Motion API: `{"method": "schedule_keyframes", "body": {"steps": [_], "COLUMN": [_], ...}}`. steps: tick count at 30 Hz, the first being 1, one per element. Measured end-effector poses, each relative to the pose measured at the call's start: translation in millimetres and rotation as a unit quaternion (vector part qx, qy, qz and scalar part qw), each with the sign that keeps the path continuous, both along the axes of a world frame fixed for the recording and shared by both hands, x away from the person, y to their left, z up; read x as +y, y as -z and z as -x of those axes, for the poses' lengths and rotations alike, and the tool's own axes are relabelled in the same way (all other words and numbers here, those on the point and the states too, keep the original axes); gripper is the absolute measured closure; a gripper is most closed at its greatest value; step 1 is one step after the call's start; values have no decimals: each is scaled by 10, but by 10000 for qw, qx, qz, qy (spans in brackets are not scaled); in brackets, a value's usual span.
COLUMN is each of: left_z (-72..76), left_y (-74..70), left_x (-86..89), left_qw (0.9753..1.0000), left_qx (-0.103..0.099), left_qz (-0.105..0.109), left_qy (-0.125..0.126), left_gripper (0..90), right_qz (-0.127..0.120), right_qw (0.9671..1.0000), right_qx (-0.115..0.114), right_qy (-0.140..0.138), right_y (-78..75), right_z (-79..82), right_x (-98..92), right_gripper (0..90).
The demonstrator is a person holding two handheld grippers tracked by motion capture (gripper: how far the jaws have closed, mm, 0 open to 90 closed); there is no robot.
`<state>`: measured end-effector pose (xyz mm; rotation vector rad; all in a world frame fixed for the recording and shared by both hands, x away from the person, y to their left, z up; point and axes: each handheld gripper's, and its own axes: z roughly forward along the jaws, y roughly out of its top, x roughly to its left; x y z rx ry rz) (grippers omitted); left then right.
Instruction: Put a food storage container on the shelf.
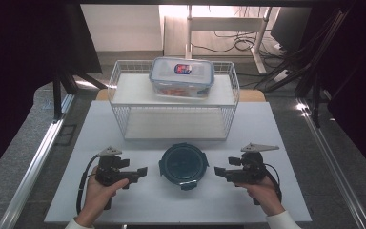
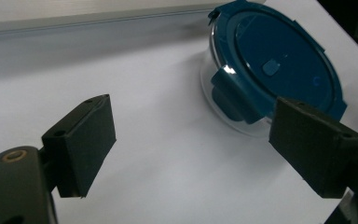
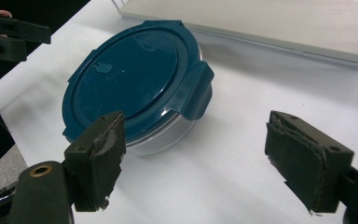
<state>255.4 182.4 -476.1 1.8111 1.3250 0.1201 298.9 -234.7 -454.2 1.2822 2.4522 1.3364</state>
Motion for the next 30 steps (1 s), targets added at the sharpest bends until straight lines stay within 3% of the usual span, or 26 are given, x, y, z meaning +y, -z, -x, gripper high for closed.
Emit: {"method": "schedule_keyframes", "body": {"steps": [6,10,13,15,18,24,30], "left_z": [-78,-166,-265,-322,-387,-428,-447], "left_y": [-23,1,39,63,105,194,287], "left_x": [-78,-153,-188,-220,-252,-409,-486], "left_qw": [9997,9991,9966,9964,9938,9907,9883], "left_qx": [128,277,509,561,734,973,1146], "left_qz": [180,304,637,625,834,937,985], "left_qy": [70,77,143,62,57,190,213], "left_gripper": [136,136,132,130,123,101,105], "right_qz": [30,-131,-197,-286,-291,-413,-510], "right_qw": [9999,9994,9990,9983,9978,9946,9912], "right_qx": [123,314,404,509,591,951,1220], "right_qy": [-77,-43,-49,-44,-19,29,-62], "right_y": [31,45,69,96,130,294,390], "right_z": [-65,-168,-257,-322,-388,-566,-613], "right_x": [76,125,183,227,275,359,413], "right_gripper": [195,195,193,191,182,168,157]}}
